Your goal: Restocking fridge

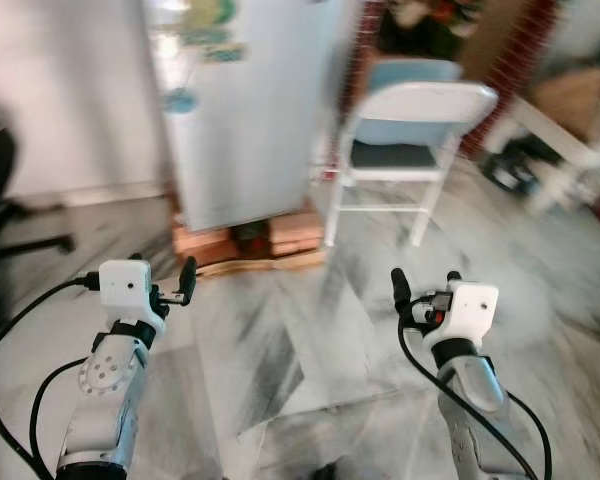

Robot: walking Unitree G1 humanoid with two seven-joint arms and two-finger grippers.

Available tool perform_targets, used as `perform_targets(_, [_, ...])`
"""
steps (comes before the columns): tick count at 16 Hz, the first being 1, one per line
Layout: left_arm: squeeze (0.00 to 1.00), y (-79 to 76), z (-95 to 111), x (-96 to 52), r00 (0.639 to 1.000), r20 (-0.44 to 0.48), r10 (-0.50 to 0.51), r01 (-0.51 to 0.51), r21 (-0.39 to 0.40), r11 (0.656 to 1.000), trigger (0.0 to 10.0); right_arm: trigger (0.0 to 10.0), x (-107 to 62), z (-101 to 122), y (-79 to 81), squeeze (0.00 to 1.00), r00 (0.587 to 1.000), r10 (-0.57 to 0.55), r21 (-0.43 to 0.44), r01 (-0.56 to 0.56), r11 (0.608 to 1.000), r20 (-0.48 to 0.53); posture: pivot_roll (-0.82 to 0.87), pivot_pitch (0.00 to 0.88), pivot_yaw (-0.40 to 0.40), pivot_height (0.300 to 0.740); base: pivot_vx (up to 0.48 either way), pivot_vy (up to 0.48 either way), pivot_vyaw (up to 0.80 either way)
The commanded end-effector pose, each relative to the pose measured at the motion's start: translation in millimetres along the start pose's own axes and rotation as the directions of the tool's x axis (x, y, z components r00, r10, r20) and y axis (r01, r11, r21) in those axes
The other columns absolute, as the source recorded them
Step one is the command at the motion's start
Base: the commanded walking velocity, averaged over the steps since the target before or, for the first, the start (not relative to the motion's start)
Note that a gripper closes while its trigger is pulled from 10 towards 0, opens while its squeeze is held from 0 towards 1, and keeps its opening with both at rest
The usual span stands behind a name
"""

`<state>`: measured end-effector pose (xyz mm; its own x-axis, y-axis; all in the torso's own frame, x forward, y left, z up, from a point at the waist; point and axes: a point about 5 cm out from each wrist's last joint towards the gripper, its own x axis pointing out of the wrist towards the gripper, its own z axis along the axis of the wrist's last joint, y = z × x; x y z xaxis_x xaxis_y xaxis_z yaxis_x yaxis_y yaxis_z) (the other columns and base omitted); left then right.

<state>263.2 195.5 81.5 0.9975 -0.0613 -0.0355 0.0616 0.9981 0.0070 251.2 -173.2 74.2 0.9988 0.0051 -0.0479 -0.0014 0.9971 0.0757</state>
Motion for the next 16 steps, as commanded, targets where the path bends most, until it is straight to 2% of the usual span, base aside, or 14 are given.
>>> perform_targets(1, [0.00, -9.9, 3, 4.6, 1.000, 0.015, -0.026, 0.026, 0.004, 1.000, 10.0, 10.0, 2.2, 3, -8.7, 0.00, 0.999, -0.035, 0.010, 0.035, 0.999, 0.010, 0.06, 0.060, -0.052, 0.740, 0.259, 0.405, -0.80])
perform_targets(9, [0.00, -10.0, -3, 3.1, 1.000, -0.004, -0.025, 0.025, 0.020, 0.999, 10.0, 10.0, 2.6, 4, -9.5, 0.00, 0.999, -0.026, -0.004, 0.026, 1.000, 0.021, 0.06, 0.065, -0.047, 0.740, 0.255, 0.407, -0.80])
perform_targets(12, [0.00, -8.0, 1, 9.1, 1.000, 0.007, -0.028, 0.028, 0.030, 0.999, 10.0, 10.0, 2.0, 3, -12.4, 0.00, 1.000, -0.024, -0.019, 0.024, 1.000, 0.020, 0.06, 0.065, -0.042, 0.740, 0.252, 0.410, -0.80])
perform_targets(16, [0.00, -11.1, -8, 6.4, 0.999, -0.028, -0.027, 0.028, 0.024, 0.999, 10.0, 10.0, 1.9, 2, -13.6, 0.00, 0.999, -0.028, -0.026, 0.029, 0.999, 0.026, 0.06, 0.054, -0.038, 0.740, 0.183, 0.416, -0.80])
